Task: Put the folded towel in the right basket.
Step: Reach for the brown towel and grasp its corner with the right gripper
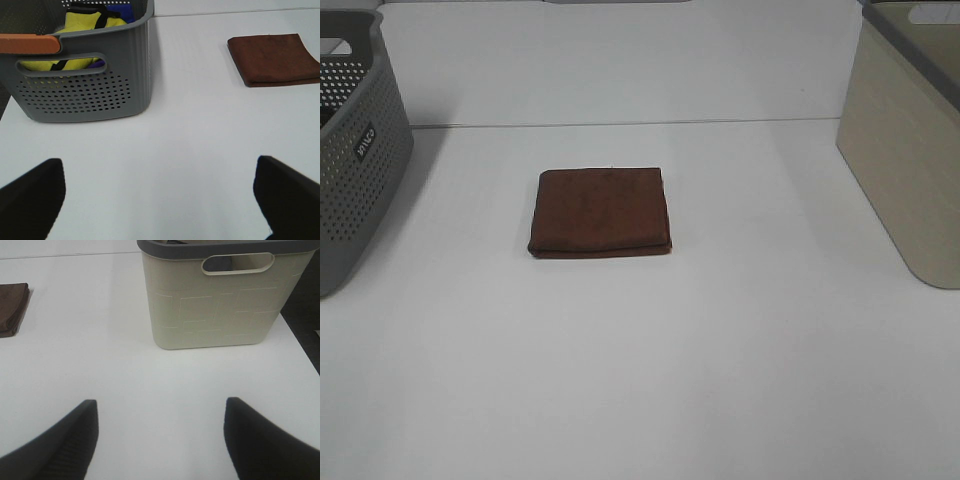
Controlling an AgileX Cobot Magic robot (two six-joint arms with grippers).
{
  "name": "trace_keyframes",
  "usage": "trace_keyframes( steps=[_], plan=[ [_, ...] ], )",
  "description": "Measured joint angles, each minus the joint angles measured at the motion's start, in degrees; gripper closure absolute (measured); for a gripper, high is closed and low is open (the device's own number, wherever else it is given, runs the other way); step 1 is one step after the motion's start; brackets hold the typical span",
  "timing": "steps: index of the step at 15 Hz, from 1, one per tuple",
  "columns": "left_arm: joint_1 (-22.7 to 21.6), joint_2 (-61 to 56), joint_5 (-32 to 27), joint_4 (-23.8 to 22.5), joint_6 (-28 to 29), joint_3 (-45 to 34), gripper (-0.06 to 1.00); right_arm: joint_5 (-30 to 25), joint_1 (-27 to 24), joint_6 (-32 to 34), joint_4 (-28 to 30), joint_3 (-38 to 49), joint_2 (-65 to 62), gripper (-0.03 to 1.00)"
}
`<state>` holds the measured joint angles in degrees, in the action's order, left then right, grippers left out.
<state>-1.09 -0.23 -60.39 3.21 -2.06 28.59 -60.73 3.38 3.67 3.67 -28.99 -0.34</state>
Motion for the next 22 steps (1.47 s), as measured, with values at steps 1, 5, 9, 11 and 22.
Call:
trace_keyframes(
  steps=[1, 5, 9, 11, 22],
  plan=[
    [0.0, 0.0, 0.0, 0.0, 0.0, 0.0, -0.03, 0.0, 0.0, 0.0, 0.0, 0.0, 0.0, 0.29],
    [0.0, 0.0, 0.0, 0.0, 0.0, 0.0, -0.03, 0.0, 0.0, 0.0, 0.0, 0.0, 0.0, 0.29],
    [0.0, 0.0, 0.0, 0.0, 0.0, 0.0, -0.03, 0.0, 0.0, 0.0, 0.0, 0.0, 0.0, 0.29],
    [0.0, 0.0, 0.0, 0.0, 0.0, 0.0, -0.03, 0.0, 0.0, 0.0, 0.0, 0.0, 0.0, 0.29],
    [0.0, 0.0, 0.0, 0.0, 0.0, 0.0, -0.03, 0.0, 0.0, 0.0, 0.0, 0.0, 0.0, 0.29]
  ],
)
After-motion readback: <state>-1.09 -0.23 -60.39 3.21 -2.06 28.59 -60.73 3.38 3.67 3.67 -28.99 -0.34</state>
